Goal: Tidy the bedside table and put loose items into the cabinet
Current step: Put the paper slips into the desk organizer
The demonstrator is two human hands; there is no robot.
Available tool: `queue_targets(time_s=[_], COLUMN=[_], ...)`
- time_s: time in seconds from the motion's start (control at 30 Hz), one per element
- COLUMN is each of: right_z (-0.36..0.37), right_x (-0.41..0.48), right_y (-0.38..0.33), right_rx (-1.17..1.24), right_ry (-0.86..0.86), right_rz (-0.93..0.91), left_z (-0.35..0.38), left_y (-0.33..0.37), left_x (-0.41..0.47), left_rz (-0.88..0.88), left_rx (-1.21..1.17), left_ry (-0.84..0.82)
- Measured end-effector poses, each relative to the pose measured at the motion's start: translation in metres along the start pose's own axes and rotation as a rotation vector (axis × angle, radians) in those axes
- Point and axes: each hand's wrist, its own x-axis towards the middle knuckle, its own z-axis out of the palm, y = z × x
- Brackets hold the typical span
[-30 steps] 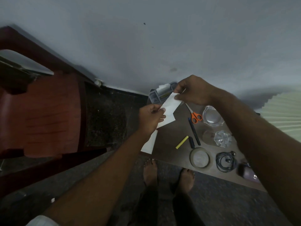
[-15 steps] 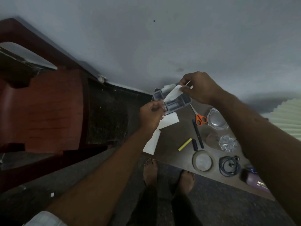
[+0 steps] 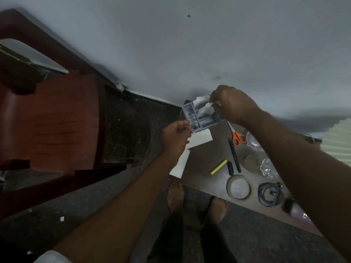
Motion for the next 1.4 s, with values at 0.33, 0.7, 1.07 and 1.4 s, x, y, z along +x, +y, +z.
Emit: queue_targets(time_s=[0.33, 0.7, 1.07, 1.4], right_z=[0.013, 0.021, 0.025, 0.035], right_x=[0.015, 0.022, 0.011, -0.033], right_y=[-0.016, -0.022, -0.015, -0.023], right_rx=[-0.224, -0.301, -0.151, 0.255], right_ry=[-0.116, -0.107, 0.040, 0.388], right_rz=[-0.060, -0.048, 0.063, 0.185], left_z=[-0.003, -0.007, -0.009, -0.009], left_y=[-0.011, -0.020, -0.029, -0.037], left_x=[0.003, 0.005, 0.005, 0.000], left_rz=[-0.065, -0.084, -0.084, -0.124], left_rx=[-0.042, -0.089, -0.057, -0.012], left_ry=[0.056, 0.059, 0.036, 0.043])
